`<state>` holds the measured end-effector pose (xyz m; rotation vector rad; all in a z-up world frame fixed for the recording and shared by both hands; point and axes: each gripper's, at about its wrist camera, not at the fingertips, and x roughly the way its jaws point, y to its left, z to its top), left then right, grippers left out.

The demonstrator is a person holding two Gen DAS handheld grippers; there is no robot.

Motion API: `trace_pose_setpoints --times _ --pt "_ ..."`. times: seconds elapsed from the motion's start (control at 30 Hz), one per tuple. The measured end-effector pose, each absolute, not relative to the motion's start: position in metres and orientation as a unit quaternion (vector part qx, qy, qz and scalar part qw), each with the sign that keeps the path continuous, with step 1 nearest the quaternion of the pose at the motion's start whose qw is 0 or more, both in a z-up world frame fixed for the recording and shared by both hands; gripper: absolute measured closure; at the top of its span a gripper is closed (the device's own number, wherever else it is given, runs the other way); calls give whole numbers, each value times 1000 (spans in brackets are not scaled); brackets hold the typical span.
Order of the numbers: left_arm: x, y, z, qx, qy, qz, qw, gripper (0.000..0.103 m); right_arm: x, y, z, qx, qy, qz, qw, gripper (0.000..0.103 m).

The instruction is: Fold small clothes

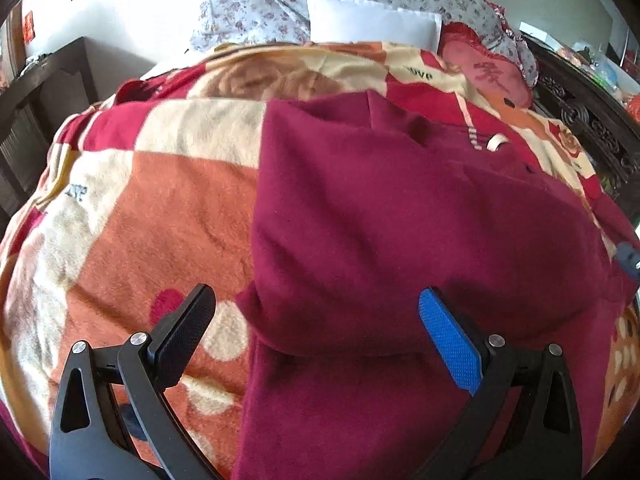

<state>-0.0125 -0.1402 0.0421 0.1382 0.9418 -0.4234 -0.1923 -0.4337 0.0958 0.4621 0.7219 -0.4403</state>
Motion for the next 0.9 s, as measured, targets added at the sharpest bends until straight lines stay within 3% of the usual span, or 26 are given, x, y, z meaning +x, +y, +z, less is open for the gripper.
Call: trace_pose_setpoints --times 0.33,0.73,0.8,0.83,0.9 --pt "-12 -141 16 44 470 -203 858 1 -195 -538 121 110 404 -380 825 55" --pt "-12 -144 11 42 458 -201 865 0 -178 -584 81 47 486 -342 803 51" --pt "-12 -144 11 42 457 -201 865 1 -188 -588 82 47 465 -350 812 68" --pt "-12 -144 11 42 458 -201 865 0 -192 -590 84 58 458 -351 815 84" --pt "-12 -144 11 42 457 -201 865 0 -206 -597 94 100 428 -345 829 91"
